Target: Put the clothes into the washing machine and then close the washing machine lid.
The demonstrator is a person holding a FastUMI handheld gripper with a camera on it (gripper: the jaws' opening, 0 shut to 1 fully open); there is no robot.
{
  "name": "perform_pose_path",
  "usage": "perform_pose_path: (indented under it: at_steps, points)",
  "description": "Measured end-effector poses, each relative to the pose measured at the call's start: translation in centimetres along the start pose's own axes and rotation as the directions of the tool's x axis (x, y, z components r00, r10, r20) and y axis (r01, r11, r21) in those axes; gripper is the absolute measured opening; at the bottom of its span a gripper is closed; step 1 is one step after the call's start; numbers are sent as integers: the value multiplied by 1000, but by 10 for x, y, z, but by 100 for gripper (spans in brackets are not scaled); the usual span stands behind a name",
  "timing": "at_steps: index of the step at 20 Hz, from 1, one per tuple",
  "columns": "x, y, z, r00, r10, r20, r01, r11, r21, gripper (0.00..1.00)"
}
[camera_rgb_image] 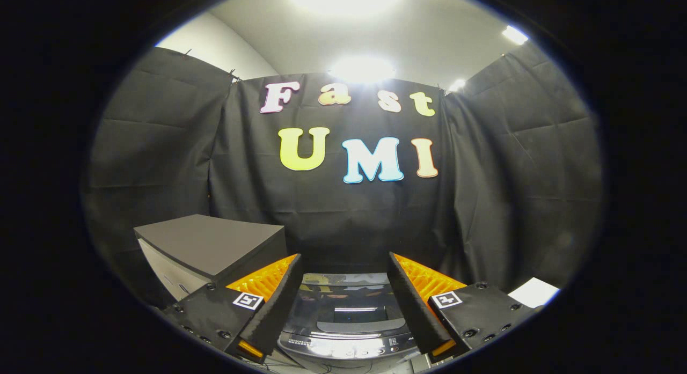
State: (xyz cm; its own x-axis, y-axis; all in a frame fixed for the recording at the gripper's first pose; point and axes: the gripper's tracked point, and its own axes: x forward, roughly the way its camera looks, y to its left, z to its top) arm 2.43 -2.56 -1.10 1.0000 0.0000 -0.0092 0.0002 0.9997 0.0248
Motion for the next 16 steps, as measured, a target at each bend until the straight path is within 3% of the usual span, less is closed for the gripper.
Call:
perform_pose_path:
  at_steps: [16]
  points:
    - [-7,-10,19,999,-34,37,34,999,-7,98]
